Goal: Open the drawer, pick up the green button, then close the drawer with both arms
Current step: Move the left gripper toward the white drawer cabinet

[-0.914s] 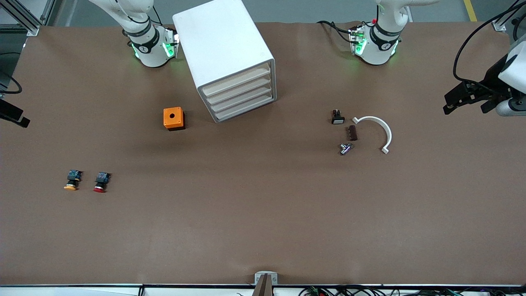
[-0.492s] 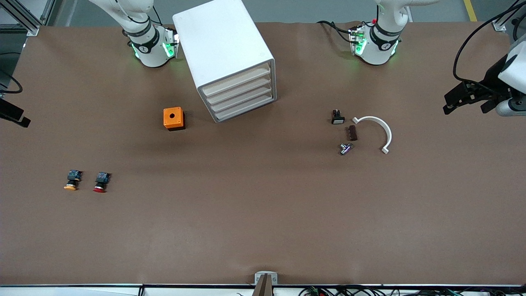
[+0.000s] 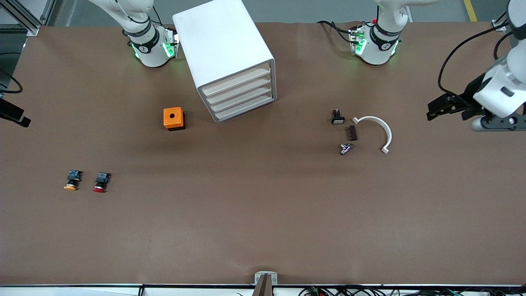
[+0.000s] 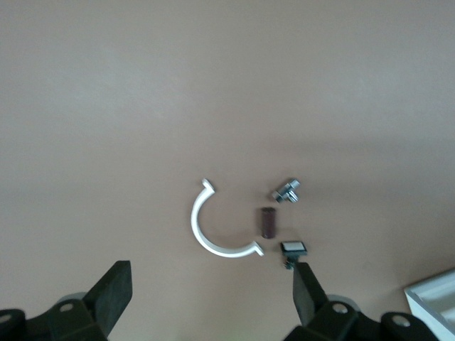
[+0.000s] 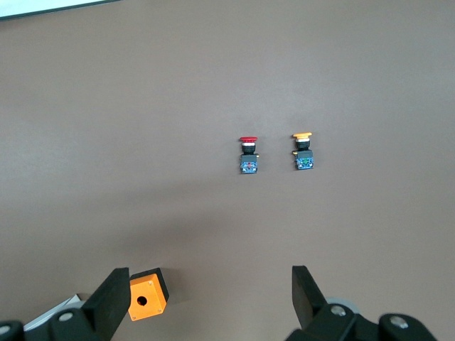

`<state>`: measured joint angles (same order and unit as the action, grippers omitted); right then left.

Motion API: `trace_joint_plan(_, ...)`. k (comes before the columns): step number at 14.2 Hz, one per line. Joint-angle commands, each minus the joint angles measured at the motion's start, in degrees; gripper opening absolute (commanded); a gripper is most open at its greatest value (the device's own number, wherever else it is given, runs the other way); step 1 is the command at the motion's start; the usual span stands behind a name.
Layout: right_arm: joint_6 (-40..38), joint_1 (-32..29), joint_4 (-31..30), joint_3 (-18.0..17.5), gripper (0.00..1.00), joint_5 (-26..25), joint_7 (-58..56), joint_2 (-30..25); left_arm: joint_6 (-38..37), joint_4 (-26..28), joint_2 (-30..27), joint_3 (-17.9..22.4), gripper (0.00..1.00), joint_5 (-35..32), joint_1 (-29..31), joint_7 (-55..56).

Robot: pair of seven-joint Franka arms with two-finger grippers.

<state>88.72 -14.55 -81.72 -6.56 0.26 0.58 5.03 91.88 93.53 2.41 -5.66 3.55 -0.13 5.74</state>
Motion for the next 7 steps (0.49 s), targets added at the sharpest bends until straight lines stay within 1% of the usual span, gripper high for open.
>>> trace_joint_plan(1,-0.6,-0.7,0.4,-0.7,1.0,-0.3,-0.1,-0.4,-1.5,0.9,1.0,-0.1,1.0,1.5,-0.6,-0.5)
trace_joint_plan(3,-0.6,-0.7,0.4,-0.7,1.0,-0.3,0.0,-0.4,-2.6,1.0,2.4,-0.1,1.0,1.5,-1.9,-1.6)
trace_joint_plan(5,-0.6,-1.2,0.4,-0.6,1.0,-0.2,-0.1,-0.4,-3.0,1.0,5.6,-1.1,1.0,1.6,-2.2,-13.0)
trace_joint_plan(6,-0.6,-1.2,0.4,-0.6,1.0,-0.1,0.0,-0.4,-3.0,1.0,7.0,-1.8,1.0,2.8,-2.2,-16.1)
trace_joint_plan(7,-0.6,-1.1,0.4,-0.6,1.0,-0.1,0.0,-0.4,-3.1,1.1,8.6,-2.4,1.0,5.6,-2.2,-16.7)
